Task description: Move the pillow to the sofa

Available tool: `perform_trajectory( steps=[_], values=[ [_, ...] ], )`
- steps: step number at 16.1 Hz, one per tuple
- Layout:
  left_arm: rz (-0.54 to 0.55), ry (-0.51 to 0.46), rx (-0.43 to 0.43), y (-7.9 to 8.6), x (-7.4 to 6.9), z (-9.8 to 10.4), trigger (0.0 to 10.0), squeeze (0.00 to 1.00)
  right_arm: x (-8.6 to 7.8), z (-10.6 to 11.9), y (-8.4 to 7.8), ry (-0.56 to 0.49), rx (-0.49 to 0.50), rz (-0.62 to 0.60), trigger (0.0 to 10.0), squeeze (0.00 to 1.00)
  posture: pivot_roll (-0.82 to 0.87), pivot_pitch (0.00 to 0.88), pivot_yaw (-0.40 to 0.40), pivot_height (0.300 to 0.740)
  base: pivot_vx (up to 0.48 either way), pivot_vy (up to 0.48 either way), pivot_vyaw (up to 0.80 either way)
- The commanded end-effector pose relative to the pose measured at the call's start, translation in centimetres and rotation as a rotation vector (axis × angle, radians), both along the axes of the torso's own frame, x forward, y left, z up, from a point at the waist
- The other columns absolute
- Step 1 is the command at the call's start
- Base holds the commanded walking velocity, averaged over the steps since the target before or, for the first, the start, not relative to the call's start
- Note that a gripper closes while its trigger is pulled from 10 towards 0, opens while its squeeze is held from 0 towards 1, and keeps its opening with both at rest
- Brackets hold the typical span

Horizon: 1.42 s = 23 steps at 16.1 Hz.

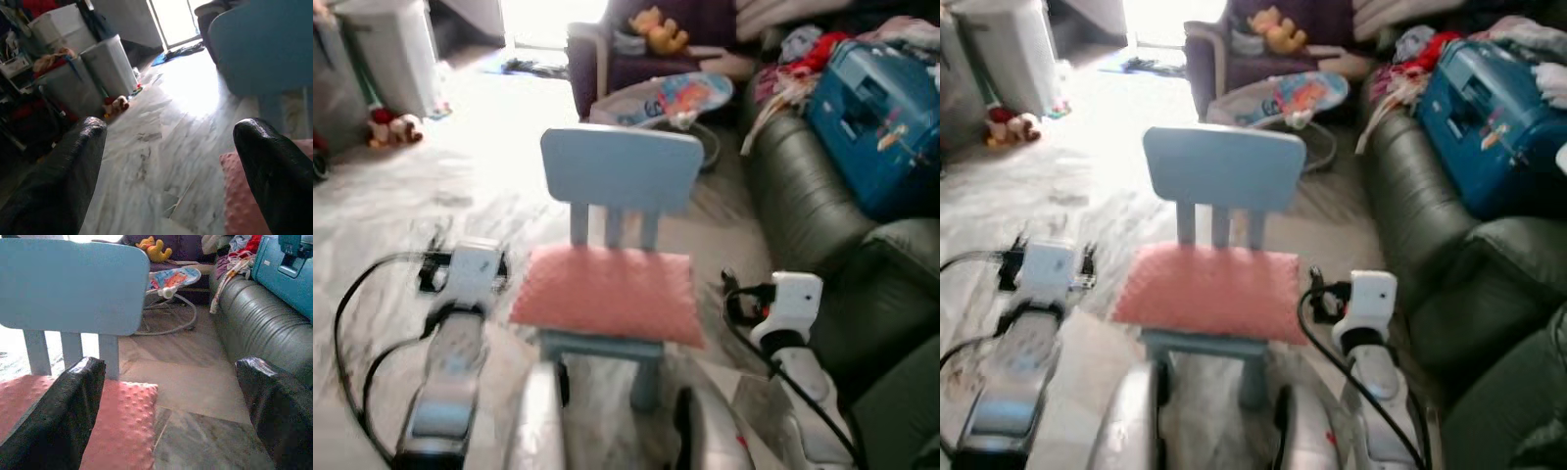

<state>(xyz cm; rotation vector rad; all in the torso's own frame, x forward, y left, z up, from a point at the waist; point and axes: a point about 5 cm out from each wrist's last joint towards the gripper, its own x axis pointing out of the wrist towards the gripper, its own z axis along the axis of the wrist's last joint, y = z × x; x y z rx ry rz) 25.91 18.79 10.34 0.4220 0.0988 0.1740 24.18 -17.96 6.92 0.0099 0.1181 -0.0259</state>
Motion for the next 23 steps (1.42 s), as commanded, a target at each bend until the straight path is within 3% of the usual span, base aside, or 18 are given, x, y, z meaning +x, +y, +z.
perform_trajectory(
  steps=[1, 5, 10, 14, 23],
  values=[
    [0.010, 0.003, -0.003, -0.04, -0.19, -0.08, 10.0, 0.00, 0.31, 0.33, -0.13, -0.013, 0.003, 0.005, 10.0, 0.00, 0.03, 0.000, -0.030, 0.596, 0.000, 0.000, 0.00],
    [0.009, 0.008, -0.016, -0.23, 0.05, -0.15, 10.0, 0.00, 0.26, 0.32, -0.19, -0.014, 0.003, 0.005, 10.0, 0.00, 0.03, 0.000, -0.031, 0.546, 0.000, 0.000, 0.00],
    [0.007, 0.010, -0.021, -0.37, -0.11, -0.17, 10.0, 0.00, 0.23, 0.40, -0.07, -0.013, -0.010, 0.021, 10.0, 0.00, 0.02, 0.000, -0.033, 0.541, 0.000, 0.000, 0.00],
    [0.010, 0.013, -0.026, -0.39, -0.12, -0.24, 10.0, 0.00, 0.20, 0.33, -0.02, -0.011, 0.004, 0.018, 10.0, 0.00, 0.02, 0.000, -0.033, 0.502, 0.000, 0.000, 0.00],
    [0.030, -0.001, -0.022, -0.17, 0.02, -0.06, 10.0, 0.00, 0.36, 0.35, -0.07, -0.014, 0.005, 0.032, 10.0, 0.00, 0.02, 0.000, -0.039, 0.502, 0.000, 0.083, 0.00]
  ],
)
